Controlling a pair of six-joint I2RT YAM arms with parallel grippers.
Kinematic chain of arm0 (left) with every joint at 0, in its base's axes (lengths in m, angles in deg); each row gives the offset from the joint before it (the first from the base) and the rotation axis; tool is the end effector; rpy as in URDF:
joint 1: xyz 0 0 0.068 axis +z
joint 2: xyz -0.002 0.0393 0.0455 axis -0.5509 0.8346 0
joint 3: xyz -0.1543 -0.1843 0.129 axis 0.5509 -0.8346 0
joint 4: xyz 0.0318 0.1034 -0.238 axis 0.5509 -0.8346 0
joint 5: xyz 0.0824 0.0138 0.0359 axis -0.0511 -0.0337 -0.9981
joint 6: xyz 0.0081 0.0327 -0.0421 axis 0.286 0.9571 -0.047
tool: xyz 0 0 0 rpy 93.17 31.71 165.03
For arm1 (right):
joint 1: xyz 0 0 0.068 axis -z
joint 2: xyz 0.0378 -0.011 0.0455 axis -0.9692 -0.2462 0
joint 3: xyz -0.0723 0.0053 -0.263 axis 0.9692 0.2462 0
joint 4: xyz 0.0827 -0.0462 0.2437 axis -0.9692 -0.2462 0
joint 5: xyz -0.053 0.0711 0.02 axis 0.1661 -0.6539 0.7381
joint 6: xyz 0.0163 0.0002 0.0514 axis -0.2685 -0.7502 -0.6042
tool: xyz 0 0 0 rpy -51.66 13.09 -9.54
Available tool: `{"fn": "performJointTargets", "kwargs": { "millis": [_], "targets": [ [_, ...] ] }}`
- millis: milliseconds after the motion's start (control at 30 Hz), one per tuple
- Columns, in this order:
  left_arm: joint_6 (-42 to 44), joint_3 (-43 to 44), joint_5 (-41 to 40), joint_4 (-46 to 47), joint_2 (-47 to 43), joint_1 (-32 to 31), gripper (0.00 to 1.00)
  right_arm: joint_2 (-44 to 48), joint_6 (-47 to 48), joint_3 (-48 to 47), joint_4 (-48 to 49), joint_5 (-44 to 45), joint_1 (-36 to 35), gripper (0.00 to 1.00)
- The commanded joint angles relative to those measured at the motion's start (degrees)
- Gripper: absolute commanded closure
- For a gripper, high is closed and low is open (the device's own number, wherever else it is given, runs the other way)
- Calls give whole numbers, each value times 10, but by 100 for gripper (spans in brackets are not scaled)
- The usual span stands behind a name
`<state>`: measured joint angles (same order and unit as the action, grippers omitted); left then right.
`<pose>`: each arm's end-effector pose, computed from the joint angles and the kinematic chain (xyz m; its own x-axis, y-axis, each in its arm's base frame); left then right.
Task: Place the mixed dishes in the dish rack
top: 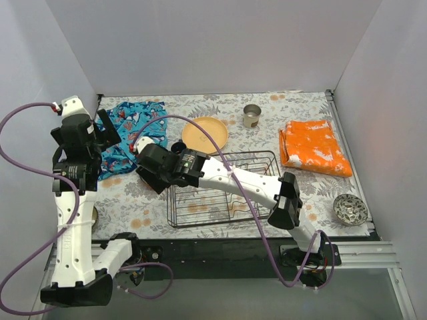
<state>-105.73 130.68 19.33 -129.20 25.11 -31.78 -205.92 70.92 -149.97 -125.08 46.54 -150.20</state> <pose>0.1681 0.0173 0.4234 -0.0359 -0.7158 -0.6974 -0.5672 0.5892 -0.5755 0.1382 0.4514 0.3486 -0.3743 -0.5299 -0.7610 -0.7718 0.6329 -0.0612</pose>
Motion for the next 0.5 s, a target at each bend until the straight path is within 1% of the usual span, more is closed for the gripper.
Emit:
{"fn": "performJointTargets", "kwargs": {
  "millis": [0,100,267,467],
  "targets": [
    [3,46,-20,-21,-8,5,2,-3,-80,3,-14,39,13,37],
    [17,52,-22,-11,-14,5,2,-11,-97,3,-21,20,11,37],
    [19,46,-27,-7,-19,6,2,-54,-112,-18,-26,1,11,37],
    [24,37,-21,-13,-26,9,2,-72,-131,3,-32,-26,6,38]
  ]
}}
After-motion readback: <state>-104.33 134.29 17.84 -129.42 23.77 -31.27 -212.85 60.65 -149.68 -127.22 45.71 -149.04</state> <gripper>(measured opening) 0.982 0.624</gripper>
